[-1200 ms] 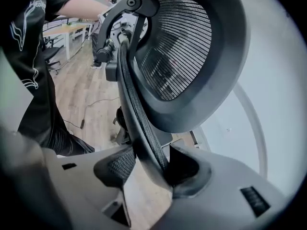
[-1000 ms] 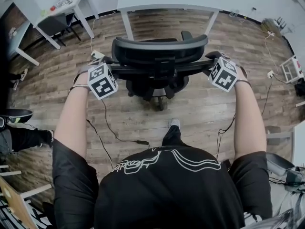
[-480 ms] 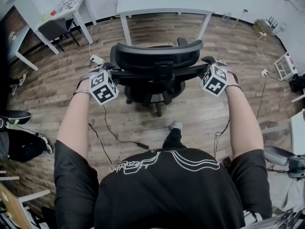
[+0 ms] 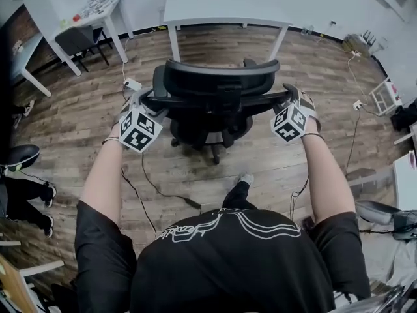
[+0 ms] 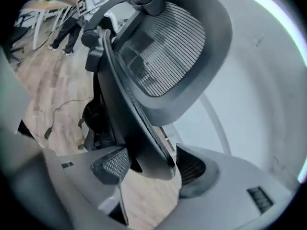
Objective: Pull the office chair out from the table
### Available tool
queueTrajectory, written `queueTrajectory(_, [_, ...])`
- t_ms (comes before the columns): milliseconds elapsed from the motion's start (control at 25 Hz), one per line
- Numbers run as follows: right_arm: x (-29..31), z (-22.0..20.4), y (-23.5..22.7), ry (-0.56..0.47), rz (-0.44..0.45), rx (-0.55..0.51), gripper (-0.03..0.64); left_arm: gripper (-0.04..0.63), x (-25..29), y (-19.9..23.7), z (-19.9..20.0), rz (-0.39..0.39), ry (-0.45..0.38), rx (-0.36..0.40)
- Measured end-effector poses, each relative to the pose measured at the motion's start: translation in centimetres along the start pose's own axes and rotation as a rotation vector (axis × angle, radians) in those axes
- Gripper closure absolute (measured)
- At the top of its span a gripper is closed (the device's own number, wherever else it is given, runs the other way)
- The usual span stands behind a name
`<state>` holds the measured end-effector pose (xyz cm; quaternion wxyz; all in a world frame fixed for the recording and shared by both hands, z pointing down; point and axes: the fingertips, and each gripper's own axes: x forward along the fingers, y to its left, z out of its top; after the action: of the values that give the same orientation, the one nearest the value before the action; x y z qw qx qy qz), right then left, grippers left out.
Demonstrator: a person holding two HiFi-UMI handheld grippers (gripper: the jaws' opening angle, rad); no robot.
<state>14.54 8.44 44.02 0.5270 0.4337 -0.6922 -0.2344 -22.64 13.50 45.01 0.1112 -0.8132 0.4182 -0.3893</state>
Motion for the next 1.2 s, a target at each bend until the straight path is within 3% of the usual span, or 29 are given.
queueTrajectory(120, [-1.7, -0.9, -0.3, -0.028, -0.009, 0.165, 0.330, 0.310, -2.2, -0.2, 0.0, 0.009, -0.070, -0.101])
queueTrajectory(240, [-4.7, -0.9, 0.4, -0.104, 0.020, 0.406, 0.330, 0.310, -5.3, -1.2, -1.4, 0.002, -0.121, -0.271])
queueTrajectory(360, [-8.1, 0.4, 2.4, -0.220, 0.148, 0.661, 0.331, 0.310, -7.6, -3.4, -3.1, -0.034, -0.166, -0.437])
queueTrajectory(440, [-10.8, 1.7, 4.7, -0.303, 0.265, 0.755, 0.331, 0.310, -8.8, -5.7, -2.8, -0.082, -0.212, -0.529])
queueTrajectory(600, [-17.1, 5.7, 8.2, -0.481, 0.450, 0.722, 0.333, 0.320, -11.5, -10.1, 1.9, -0.201, -0.356, -0.688])
queueTrajectory(720, [-21.8, 8.5, 8.9, -0.625, 0.457, 0.664, 0.366, 0.435, -14.8, -13.0, 7.1, -0.299, -0.485, -0.793])
queueTrajectory(800, [-24.7, 9.9, 9.6, -0.711, 0.507, 0.672, 0.424, 0.465, -16.8, -14.6, 9.9, -0.313, -0.538, -0.819])
queueTrajectory(920, [-30.3, 11.3, 11.3, -0.875, 0.671, 0.746, 0.523, 0.541, -19.4, -16.9, 12.3, -0.282, -0.559, -0.853])
queueTrajectory(1000, [-33.3, 11.8, 12.8, -0.943, 0.768, 0.779, 0.549, 0.577, -21.2, -18.7, 13.5, -0.302, -0.583, -0.909])
queueTrajectory(1200, [-36.7, 10.6, 16.0, -0.945, 0.909, 0.841, 0.575, 0.589, -24.3, -23.8, 15.2, -0.355, -0.586, -0.961])
